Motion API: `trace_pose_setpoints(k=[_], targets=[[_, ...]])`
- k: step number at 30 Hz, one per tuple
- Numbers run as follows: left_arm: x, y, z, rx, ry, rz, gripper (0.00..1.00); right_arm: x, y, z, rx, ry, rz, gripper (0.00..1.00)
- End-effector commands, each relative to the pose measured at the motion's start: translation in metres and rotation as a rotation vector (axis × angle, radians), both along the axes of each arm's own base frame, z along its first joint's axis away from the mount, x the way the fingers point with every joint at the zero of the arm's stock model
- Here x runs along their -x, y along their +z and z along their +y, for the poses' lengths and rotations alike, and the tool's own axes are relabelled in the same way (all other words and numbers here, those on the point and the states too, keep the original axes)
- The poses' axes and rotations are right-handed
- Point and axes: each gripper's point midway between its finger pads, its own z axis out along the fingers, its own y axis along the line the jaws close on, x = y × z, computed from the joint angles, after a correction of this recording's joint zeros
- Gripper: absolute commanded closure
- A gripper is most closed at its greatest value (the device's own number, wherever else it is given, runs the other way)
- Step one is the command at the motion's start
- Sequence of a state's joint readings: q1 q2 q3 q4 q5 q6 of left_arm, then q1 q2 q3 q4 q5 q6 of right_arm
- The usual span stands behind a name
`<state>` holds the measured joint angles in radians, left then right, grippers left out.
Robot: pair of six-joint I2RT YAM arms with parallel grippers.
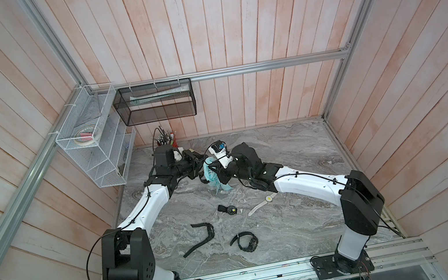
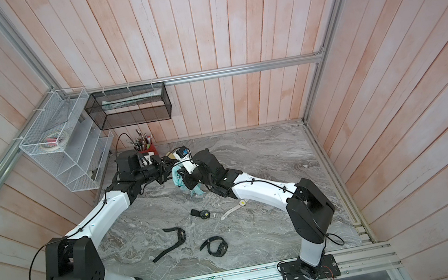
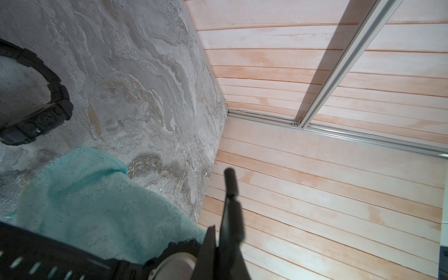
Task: Wipe the watch dial
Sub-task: Wipe the dirt from the watch dial.
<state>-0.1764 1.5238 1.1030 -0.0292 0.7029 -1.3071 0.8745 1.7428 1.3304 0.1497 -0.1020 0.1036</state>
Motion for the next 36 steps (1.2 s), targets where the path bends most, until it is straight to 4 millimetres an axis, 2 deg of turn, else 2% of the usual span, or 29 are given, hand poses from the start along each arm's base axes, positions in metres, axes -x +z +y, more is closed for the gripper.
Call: trace_pose_setpoints(k=[1,8,12,16,22,25,30,36], targets=[[0.009,0.043,-0.017,0.084,-0.104,-0.106,0.96,-0.001,-0.045,-0.010,0.128,-0.024,0.070,1.00],[0.012,0.045,-0.016,0.090,-0.110,-0.109,0.97,-0.028,-0.048,-0.035,0.141,-0.157,0.087,1.00],[0.012,0.041,-0.017,0.089,-0.114,-0.101,0.97,-0.027,-0.032,-0.027,0.094,-0.118,0.056,1.00],[0.012,0.037,-0.017,0.086,-0.111,-0.095,0.97,-0.016,-0.014,-0.023,0.026,-0.070,0.011,1.00],[0.010,0.034,-0.019,0.089,-0.111,-0.091,0.97,0.002,-0.003,-0.015,-0.003,0.006,-0.016,1.00],[0.011,0.031,-0.022,0.085,-0.120,-0.085,0.97,0.009,0.009,-0.007,-0.034,0.035,-0.044,1.00],[0.014,0.025,-0.025,0.078,-0.126,-0.074,0.97,0.002,0.020,-0.002,-0.040,0.016,-0.061,1.00],[0.018,0.020,-0.029,0.072,-0.139,-0.063,0.97,-0.019,0.021,-0.016,-0.054,-0.110,-0.054,1.00]])
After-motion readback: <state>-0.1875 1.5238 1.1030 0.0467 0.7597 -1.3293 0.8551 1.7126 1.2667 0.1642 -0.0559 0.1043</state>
